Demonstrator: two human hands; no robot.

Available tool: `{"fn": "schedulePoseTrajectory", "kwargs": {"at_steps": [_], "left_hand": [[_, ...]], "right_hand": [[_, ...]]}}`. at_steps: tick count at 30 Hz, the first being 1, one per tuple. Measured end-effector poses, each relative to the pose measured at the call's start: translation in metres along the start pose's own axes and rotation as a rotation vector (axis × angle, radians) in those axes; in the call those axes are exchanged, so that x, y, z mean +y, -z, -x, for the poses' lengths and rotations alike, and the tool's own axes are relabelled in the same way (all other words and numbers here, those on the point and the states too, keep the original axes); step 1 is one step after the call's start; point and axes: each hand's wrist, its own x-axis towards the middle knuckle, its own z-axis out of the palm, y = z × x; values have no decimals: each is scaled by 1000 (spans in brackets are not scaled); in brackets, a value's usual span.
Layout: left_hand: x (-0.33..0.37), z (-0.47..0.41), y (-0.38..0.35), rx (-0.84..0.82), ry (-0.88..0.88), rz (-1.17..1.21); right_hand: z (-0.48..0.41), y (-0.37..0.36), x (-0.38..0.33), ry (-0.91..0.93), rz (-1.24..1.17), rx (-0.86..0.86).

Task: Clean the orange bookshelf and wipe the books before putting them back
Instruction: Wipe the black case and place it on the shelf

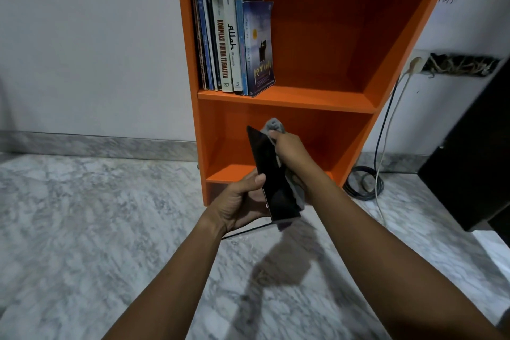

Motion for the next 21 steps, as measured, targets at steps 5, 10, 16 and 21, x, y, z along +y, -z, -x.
{"fn": "schedulePoseTrajectory", "kwargs": {"at_steps": [5,10,16,21], "left_hand": [[4,-9,-1,22,11,-67],[36,-21,-2,175,-83,-25],[99,-35,-8,284,-216,-179],[133,-55,-49,215,-241,-194]], "right_hand": [[12,3,5,161,54,56],[43,-5,19,442,-45,-132],[57,-1,44,491,-171,-96],[40,12,24,278,-329,118]]}}
